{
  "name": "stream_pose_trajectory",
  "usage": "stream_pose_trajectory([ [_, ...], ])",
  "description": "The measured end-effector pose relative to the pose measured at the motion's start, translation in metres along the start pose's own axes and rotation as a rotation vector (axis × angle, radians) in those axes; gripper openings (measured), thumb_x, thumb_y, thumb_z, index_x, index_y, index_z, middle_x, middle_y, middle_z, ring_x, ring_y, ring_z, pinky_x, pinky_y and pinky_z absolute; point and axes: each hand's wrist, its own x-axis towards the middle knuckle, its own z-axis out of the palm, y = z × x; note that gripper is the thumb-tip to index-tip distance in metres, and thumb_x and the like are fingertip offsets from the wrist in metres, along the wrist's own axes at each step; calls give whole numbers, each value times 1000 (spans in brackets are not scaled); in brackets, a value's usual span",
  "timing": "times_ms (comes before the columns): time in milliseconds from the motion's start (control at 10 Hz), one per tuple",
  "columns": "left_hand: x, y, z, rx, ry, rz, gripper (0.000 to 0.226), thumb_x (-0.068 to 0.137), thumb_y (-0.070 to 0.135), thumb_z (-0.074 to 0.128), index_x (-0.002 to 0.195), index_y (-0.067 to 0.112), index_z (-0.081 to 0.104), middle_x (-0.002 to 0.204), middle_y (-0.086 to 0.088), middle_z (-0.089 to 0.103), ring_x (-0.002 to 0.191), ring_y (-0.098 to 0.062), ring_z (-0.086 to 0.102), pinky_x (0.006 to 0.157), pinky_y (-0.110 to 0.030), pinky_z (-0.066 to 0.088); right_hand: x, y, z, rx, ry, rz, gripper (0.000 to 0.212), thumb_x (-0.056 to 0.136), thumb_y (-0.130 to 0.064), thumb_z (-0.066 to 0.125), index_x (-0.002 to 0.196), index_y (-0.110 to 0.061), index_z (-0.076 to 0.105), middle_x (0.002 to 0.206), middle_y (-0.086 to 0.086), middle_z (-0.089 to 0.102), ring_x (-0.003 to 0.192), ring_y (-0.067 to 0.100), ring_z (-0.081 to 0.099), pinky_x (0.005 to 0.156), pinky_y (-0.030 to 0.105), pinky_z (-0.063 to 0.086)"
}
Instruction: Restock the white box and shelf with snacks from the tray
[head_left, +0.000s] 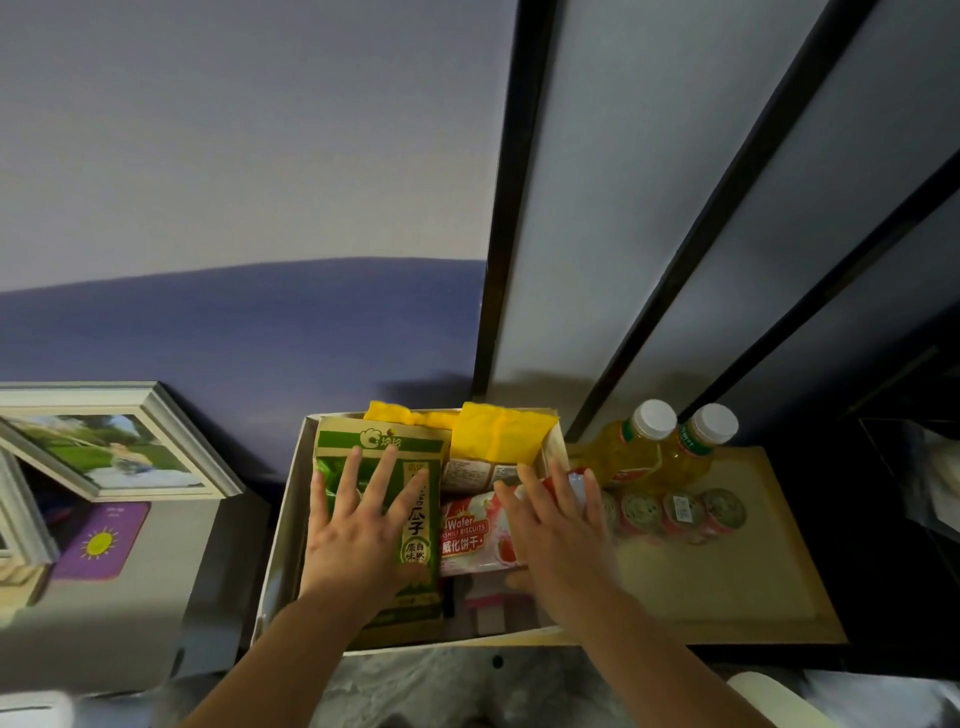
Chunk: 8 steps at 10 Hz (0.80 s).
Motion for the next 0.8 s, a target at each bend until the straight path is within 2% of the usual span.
stream_pose_trajectory([
  [100,3,8,4,-28,-79,-54,100,75,68,52,140,39,-19,150,3,-25,137,-30,-20,103,-52,-20,1,-3,2,18,-30,27,94,31,-63,84,113,-20,65,119,11,64,114,40,55,93,60,35],
  [200,2,10,7,-66,-103,-79,92,79,62,52,143,39,-10,155,1,-13,140,-28,-11,110,-52,-4,3,-3,6,-6,-20,7,86,39,-61,83,113,-21,64,121,9,63,117,39,53,94,58,36],
  [300,-4,9,10,-87,-102,-102,87,79,58,55,145,36,3,155,-2,1,140,-29,-1,112,-50,2,2,2,7,11,18,-6,80,45,-61,81,114,-24,62,124,6,61,121,37,50,98,55,29],
  [400,-10,7,9,-99,-90,-86,90,58,52,78,136,28,41,142,-12,40,131,-37,33,105,-59,25,-2,1,5,24,56,-10,77,43,-63,80,110,-27,63,124,3,61,121,35,51,98,54,30],
  [500,-14,5,15,-92,9,-57,91,32,44,91,115,20,62,116,-17,62,106,-42,57,85,-62,44,-7,-1,1,46,98,-9,73,44,-57,83,108,-28,64,124,3,61,121,34,51,98,53,30],
  [600,-21,9,11,-89,93,-46,88,34,39,92,114,18,63,114,-18,63,104,-43,58,83,-61,44,-14,-5,-6,98,130,23,69,47,-48,85,108,-25,64,125,4,61,122,34,50,99,51,28],
  [700,-30,16,7,-99,136,-22,84,40,37,91,115,18,60,116,-17,62,107,-43,57,83,-60,44,-27,-11,-5,193,169,8,61,63,-37,79,118,-21,58,133,6,53,130,35,39,104,51,18],
  [800,-40,23,0,-81,153,-10,79,40,38,90,111,18,63,114,-16,63,107,-42,57,83,-58,43,-46,-18,-10,311,182,54,53,73,-35,73,121,-22,55,138,6,48,134,33,33,106,47,14],
])
